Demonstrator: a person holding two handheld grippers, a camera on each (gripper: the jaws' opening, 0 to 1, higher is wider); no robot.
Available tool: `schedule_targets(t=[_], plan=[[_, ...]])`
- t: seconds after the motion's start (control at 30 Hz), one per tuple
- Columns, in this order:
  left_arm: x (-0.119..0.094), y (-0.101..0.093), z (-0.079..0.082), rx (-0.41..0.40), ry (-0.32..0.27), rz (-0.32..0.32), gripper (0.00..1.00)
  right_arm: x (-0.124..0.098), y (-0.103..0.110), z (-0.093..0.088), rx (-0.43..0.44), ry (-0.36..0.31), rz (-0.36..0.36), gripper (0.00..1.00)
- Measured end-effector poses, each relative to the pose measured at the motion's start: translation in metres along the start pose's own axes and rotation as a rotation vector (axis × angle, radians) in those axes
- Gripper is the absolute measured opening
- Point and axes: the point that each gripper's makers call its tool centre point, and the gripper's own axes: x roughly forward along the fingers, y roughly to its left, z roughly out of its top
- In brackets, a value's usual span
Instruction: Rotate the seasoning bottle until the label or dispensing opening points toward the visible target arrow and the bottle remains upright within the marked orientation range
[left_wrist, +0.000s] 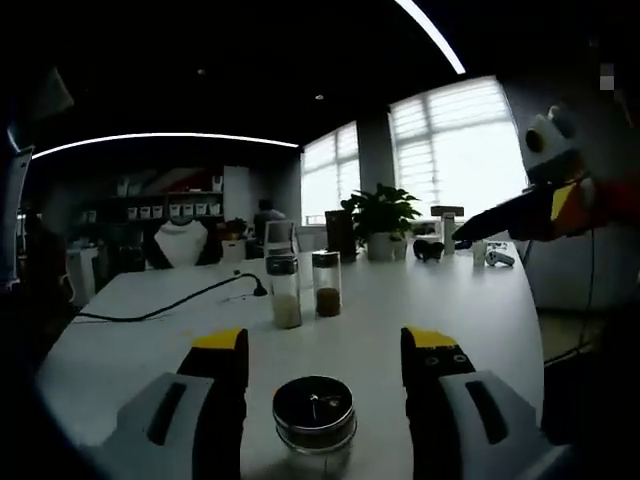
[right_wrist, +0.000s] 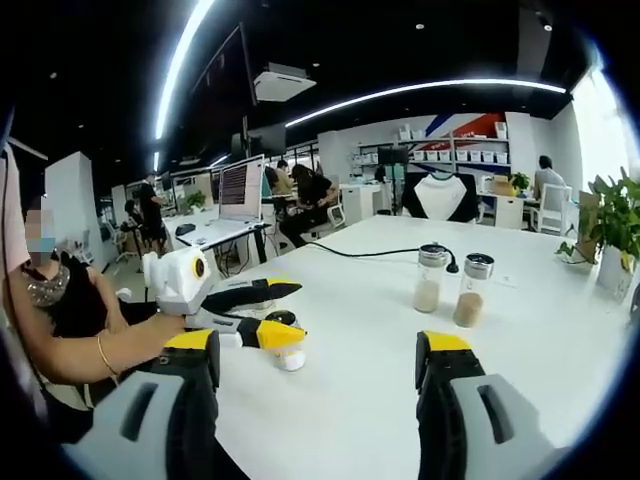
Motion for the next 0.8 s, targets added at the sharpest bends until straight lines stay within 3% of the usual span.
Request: schedule_targets(t=[0.07,0.2,0.37,0.57,0.8], plan=[[-0.001,0.000,0.009,0.006,-0.027,0.019,0.98,-0.001,-0.001,-0.001,0.006,-0.001,-0.001,0.81],[-0.005,0.001,0.015,0.035,-0.027,0.056,1.00,-0.002,0.000,-0.001,0.013,-0.004,-0.002,0.80],[-0.007,0.000,0.012,0.016,-0.013,0.082,1.00,-0.003,0.001,0.000,0.018,-0.011,0.003,0.80],[-0.015,0.012,0.006,-0.069,-0.022,0.175,0.98,-0.004,0.001,0.001,0.025,-0.020,0.008,0.79],[-0.028,0.022,0.005,-0.064,-0.018,0.299,0.85,-0.007,0.000,-0.004,0.042,-0.018,0.007,0.79]])
